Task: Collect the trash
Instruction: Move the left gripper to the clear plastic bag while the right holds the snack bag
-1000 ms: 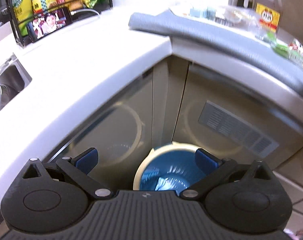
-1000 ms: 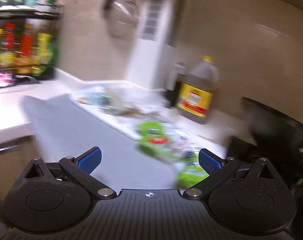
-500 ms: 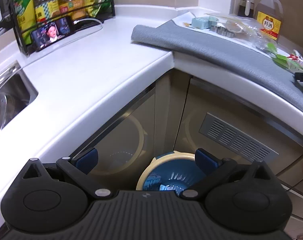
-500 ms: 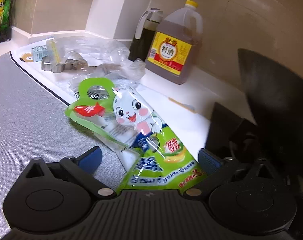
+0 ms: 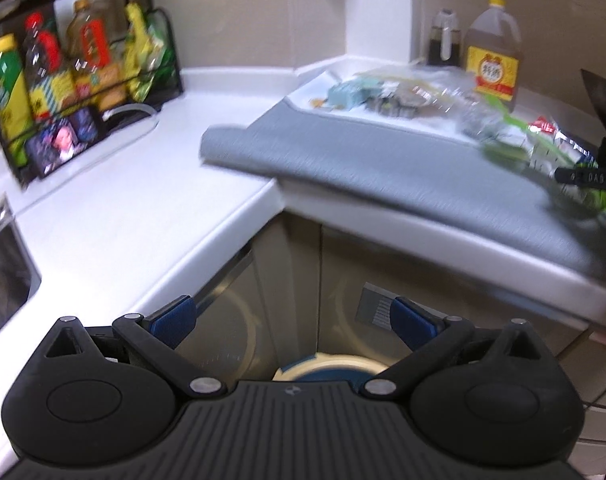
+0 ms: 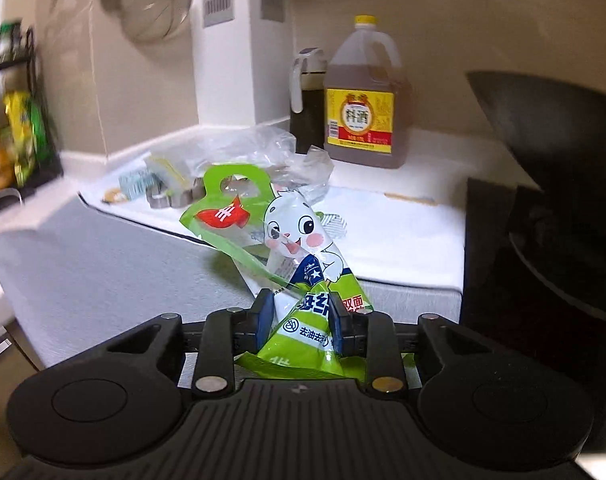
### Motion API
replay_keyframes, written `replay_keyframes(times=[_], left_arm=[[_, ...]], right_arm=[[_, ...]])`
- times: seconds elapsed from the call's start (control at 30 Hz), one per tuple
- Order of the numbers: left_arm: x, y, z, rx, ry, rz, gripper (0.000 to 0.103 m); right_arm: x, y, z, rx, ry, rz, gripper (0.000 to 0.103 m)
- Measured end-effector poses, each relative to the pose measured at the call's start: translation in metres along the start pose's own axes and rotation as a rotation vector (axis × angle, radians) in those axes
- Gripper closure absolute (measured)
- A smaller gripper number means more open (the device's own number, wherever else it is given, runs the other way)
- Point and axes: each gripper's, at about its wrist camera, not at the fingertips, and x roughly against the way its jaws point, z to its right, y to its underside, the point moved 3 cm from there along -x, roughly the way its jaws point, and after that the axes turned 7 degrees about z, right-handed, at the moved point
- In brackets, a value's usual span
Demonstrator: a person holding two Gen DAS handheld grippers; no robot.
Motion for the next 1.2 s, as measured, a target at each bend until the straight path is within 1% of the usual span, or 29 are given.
replay_keyframes(times=[0.17,0.27,0.4,0.57,0.77,0.97,1.2], left_arm=[[-0.001,-0.023,0.018,-0.057,-0.018,0.073,0.000],[-0.005,-0.038,0.027,-0.084,-0.025,0.111,0.000],[-0.011,-0.055,0.040,-0.111,-0.019,0.137,0.000],[-0.027,-0.073,0.059,-0.155,-0.010,0.150,0.000],[-0.058,-0.093,0.082,-0.209,-0.031,0.161,0.000],[-0.090,-0.107,0.103,-0.227,-0.027,0.156,0.000],[-0.103,-0.115,0.119,-0.242,0.004,0.168,0.000]], right_arm=[[0.023,0.005,0.003,-0.060,0.007,0.041,0.072],[0.030,0.009,0.002,-0.050,0.001,0.045,0.072],[0.032,0.012,0.001,-0.019,-0.001,0.045,0.072],[0.021,0.017,0.003,-0.020,0.014,0.024,0.071],[0.008,0.024,0.000,0.009,0.025,0.006,0.070],[0.006,0.031,-0.003,0.042,0.032,0.025,0.070],[0.006,0.031,-0.003,0.051,0.032,0.026,0.069]])
